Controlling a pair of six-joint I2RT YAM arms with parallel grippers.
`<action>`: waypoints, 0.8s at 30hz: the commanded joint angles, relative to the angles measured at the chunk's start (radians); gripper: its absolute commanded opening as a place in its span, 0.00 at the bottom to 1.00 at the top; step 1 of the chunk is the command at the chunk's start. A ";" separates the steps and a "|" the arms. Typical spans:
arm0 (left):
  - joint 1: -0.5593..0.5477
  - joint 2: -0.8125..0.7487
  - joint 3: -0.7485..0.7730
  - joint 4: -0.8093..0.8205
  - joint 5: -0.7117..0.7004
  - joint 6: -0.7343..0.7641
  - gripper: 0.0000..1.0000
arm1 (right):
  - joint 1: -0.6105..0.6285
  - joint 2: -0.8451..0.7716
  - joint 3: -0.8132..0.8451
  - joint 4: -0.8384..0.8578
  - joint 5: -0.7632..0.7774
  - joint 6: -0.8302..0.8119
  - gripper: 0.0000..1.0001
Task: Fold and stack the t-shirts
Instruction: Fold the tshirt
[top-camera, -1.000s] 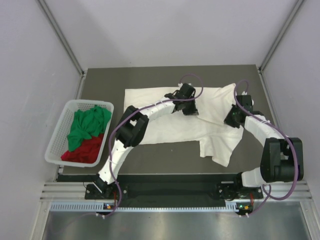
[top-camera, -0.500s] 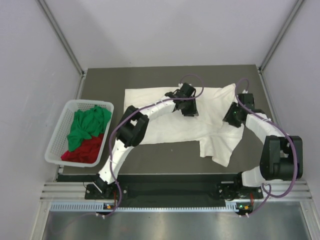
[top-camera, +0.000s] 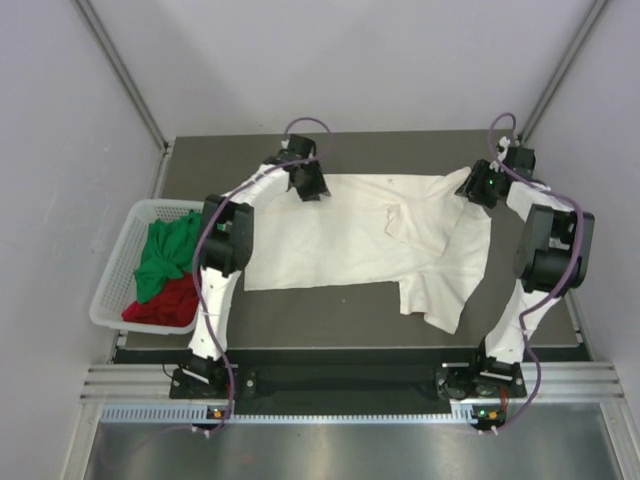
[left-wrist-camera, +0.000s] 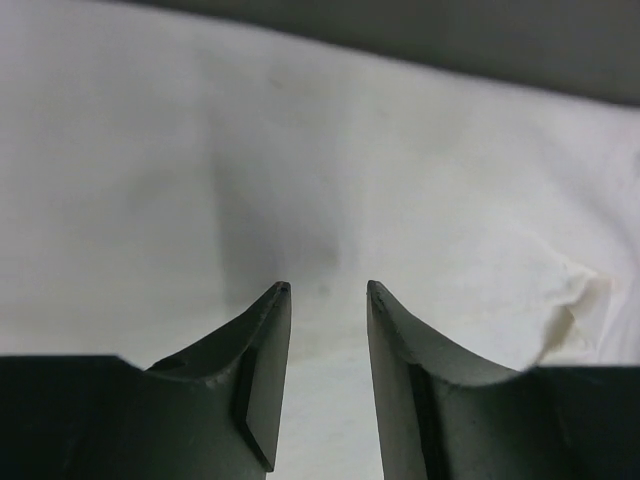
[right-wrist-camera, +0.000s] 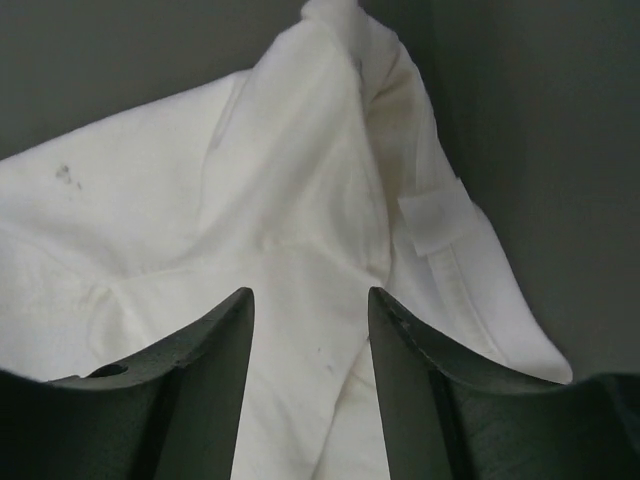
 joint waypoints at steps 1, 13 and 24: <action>0.072 -0.055 -0.004 0.014 0.020 0.053 0.41 | -0.017 0.081 0.118 0.030 -0.070 -0.072 0.50; 0.157 0.074 0.065 -0.009 -0.048 0.101 0.42 | -0.023 0.320 0.423 -0.042 0.025 -0.131 0.43; 0.186 0.132 0.070 -0.015 -0.090 0.089 0.42 | -0.098 0.477 0.592 0.016 -0.042 0.050 0.00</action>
